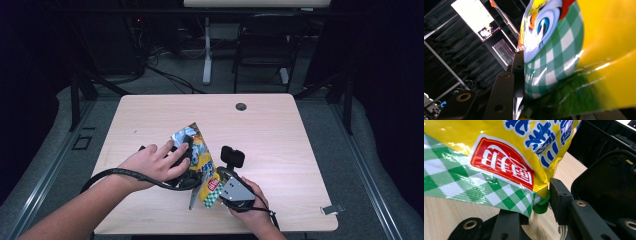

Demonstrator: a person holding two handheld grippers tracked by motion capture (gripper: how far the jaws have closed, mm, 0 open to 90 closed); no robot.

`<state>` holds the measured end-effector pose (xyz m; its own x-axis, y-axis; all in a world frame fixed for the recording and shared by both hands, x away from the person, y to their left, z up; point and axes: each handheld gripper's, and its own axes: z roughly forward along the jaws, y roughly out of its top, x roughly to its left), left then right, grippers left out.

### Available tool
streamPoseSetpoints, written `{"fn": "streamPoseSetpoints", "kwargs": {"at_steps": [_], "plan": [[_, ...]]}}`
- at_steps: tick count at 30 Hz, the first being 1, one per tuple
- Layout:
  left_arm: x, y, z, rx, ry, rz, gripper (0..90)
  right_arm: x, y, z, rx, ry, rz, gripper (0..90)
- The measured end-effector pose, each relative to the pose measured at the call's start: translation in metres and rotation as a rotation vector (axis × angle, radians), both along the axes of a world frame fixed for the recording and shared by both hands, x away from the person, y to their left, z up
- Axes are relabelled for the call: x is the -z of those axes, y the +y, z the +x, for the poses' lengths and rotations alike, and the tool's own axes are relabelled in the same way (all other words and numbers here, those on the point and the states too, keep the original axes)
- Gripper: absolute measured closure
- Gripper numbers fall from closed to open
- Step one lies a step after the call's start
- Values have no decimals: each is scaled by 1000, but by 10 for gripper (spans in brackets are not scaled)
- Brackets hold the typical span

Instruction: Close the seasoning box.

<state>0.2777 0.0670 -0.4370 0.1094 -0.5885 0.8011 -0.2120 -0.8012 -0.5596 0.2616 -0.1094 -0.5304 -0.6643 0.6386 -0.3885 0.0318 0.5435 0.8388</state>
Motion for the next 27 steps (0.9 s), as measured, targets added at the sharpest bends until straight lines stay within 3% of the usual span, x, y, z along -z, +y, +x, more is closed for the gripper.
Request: {"fn": "streamPoseSetpoints", "kwargs": {"at_steps": [5,6,17,18,21,27], "plan": [[0,-1,0,0,-2,4,687,1,0,0,-2,-3,0,707],[1,0,0,10,7,-16,687,1,0,0,-1,-4,-1,707],[0,-2,-1,-3,12,-2,706,1,0,0,2,-2,0,707],[1,-1,0,15,6,-14,707,1,0,0,3,-2,1,707],[1,-2,-1,4,-4,16,714,1,0,0,3,1,-3,707],[0,-2,-2,10,-7,16,719,1,0,1,2,-1,2,707]]}}
